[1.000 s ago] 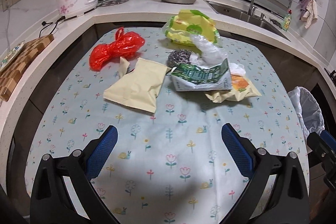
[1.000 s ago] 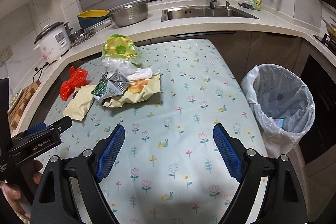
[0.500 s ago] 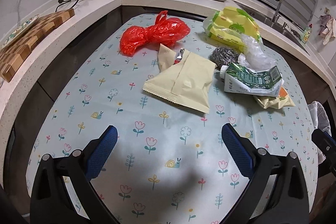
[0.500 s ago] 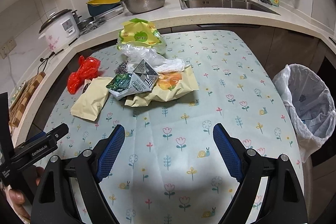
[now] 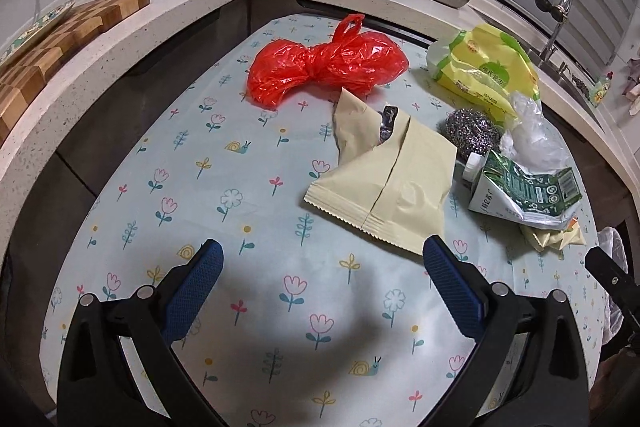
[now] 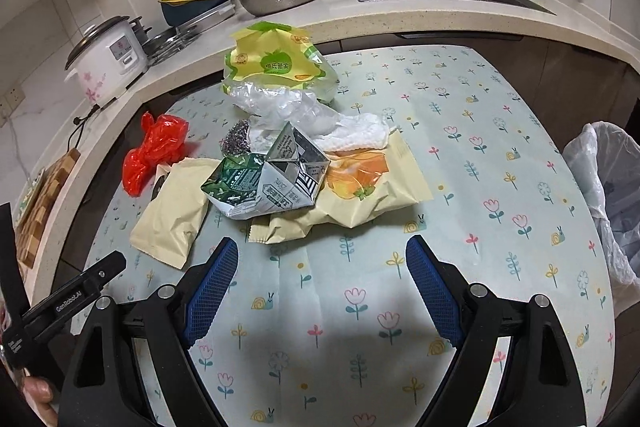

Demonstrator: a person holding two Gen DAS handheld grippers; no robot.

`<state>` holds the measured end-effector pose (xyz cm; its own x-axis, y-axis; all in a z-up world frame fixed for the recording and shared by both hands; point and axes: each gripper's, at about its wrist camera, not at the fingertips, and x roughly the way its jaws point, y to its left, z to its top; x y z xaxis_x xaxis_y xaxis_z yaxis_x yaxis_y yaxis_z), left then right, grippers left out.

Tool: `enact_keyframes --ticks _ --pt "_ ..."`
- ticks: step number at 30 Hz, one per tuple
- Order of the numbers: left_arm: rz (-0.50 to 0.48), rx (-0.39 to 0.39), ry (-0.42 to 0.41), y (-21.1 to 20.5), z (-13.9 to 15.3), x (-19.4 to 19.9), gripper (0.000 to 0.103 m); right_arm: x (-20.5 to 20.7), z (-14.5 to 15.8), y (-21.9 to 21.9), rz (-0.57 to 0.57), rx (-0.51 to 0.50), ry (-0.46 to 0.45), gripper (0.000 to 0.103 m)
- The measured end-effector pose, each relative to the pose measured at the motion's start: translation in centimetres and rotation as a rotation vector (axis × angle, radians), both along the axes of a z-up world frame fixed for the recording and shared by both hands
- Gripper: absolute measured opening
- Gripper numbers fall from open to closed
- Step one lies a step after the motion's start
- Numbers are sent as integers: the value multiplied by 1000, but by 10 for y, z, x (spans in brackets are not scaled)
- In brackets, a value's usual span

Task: Collect trash
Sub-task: 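Grasp the plain beige bag with the left tool while the right tool grasps the printed snack bag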

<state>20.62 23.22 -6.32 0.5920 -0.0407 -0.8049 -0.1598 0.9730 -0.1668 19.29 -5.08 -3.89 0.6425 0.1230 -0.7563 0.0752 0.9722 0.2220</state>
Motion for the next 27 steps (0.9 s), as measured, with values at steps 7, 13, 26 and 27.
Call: enact_keyframes --ticks 7,13,26,27 --pt "-7 -14 1 -3 -2 19 96 14 -14 -6 -33 36 29 83" --pt "-11 -48 18 -4 -12 38 96 14 -23 -7 -38 49 48 83" --pt "-81 -114 28 -19 -26 59 73 19 -36 -52 -157 93 44 83" --pt "-82 -113 26 -20 -26 59 70 20 -37 -57 -167 106 45 83"
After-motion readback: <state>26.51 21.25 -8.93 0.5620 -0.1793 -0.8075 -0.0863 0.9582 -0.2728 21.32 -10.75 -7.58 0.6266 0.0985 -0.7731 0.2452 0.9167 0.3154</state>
